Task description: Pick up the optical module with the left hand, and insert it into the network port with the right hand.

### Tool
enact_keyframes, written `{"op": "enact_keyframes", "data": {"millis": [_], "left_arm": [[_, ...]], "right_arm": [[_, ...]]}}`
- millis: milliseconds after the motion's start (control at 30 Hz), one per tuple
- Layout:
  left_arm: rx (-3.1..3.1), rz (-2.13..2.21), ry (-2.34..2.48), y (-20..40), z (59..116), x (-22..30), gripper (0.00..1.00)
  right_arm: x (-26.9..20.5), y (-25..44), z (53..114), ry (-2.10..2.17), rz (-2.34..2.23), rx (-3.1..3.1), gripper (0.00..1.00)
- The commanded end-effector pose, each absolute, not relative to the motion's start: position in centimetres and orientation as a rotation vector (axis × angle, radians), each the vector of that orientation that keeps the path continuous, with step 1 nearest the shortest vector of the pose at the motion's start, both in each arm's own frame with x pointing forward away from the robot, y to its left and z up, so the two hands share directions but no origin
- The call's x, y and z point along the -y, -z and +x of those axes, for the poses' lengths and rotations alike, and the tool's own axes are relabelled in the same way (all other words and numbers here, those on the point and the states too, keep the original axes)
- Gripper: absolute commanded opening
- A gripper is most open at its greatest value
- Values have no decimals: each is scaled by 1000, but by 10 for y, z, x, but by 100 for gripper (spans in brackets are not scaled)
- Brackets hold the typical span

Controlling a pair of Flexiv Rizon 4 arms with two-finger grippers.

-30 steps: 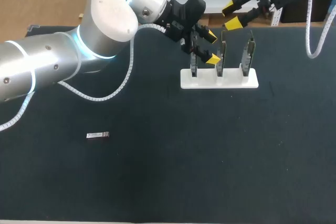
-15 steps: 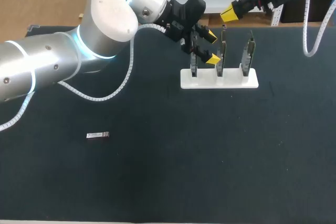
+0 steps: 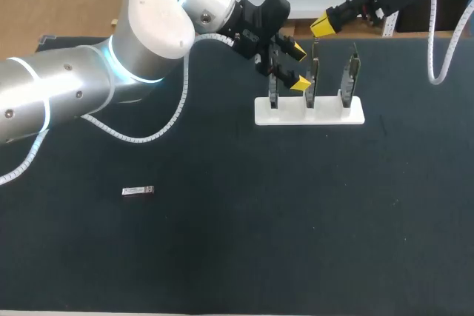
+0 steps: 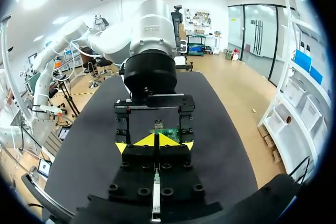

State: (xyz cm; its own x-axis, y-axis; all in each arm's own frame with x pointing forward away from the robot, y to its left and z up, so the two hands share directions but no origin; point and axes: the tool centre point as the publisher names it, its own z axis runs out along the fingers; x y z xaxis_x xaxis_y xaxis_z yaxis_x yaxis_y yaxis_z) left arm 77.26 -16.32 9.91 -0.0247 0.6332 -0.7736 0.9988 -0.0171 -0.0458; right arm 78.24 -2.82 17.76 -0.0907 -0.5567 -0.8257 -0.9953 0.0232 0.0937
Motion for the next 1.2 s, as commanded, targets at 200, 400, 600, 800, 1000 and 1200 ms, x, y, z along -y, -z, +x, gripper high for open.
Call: {"op": "enact_keyframes", "data": {"millis": [200, 400, 600, 800, 1000, 1200], "left_arm": [[-1719, 1708, 854, -100, 774, 164, 100], [-1719, 1708, 854, -100, 774, 164, 100], [-1719, 1708, 854, -100, 774, 164, 100], [-1719, 1708, 854, -100, 774, 164, 100], [-1719, 1708, 854, -100, 774, 164, 100], [-1719, 1708, 854, -100, 774, 164, 100]], "right_arm": [[27, -169, 785, -957, -1587, -1731, 0], [29, -160, 786, -972, -1583, -1754, 0], [31, -152, 787, -986, -1568, -1773, 0], [31, -146, 785, -996, -1572, -1789, 0], [32, -141, 785, -1002, -1570, -1802, 0], [33, -132, 784, -1014, -1565, -1824, 0]]}}
